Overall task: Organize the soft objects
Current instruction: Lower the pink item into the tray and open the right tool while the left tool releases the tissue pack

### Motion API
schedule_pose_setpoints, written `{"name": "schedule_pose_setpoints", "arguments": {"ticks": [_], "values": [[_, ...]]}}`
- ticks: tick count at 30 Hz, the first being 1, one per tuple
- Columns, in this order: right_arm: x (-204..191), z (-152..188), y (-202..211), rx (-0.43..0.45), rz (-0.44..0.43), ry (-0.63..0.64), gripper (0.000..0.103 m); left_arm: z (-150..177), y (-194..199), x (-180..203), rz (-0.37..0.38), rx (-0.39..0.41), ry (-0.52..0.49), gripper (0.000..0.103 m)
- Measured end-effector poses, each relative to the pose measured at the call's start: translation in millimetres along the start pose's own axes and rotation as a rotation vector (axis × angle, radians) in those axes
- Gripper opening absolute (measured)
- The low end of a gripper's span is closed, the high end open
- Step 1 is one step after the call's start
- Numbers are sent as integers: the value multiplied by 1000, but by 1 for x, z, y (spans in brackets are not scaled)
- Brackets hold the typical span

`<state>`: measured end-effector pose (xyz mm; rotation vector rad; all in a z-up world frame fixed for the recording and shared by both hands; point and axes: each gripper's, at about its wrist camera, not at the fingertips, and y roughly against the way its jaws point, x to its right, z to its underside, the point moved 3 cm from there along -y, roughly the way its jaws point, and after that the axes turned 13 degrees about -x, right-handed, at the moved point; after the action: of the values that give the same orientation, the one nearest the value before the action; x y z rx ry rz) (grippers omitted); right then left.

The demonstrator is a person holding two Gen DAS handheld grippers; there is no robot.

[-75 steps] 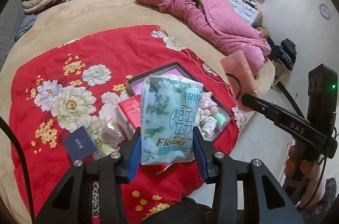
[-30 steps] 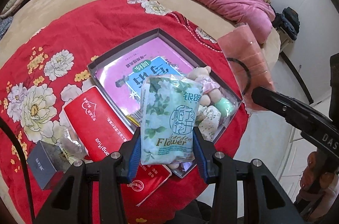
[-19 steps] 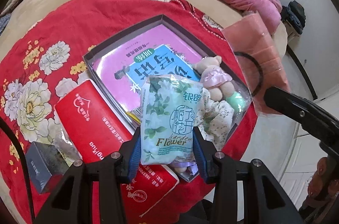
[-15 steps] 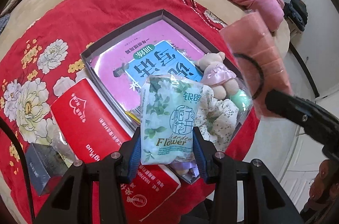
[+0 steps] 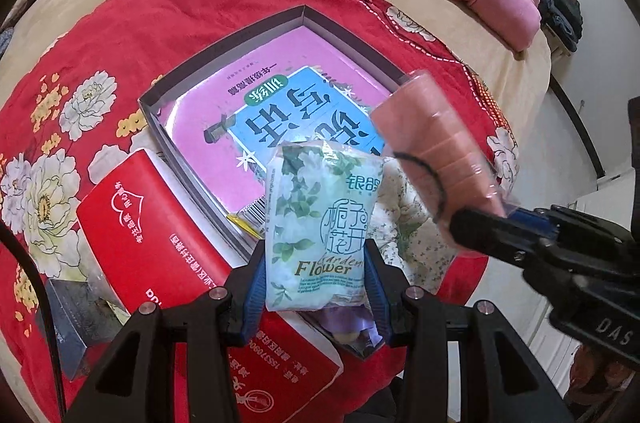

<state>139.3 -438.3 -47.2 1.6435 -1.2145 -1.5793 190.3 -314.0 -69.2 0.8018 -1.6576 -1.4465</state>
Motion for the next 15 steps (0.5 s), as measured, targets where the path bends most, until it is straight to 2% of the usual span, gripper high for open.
{"name": "schedule_pose_setpoints", "arguments": {"ticks": [7,15], "values": [[4,-5,-16,-36,22,-13,22,-1,-4,-2,-1,-12,-2,45],[15,-8,-12,-5,54,-51,25,-2,-8,-3,5,-20,-5,45]]}}
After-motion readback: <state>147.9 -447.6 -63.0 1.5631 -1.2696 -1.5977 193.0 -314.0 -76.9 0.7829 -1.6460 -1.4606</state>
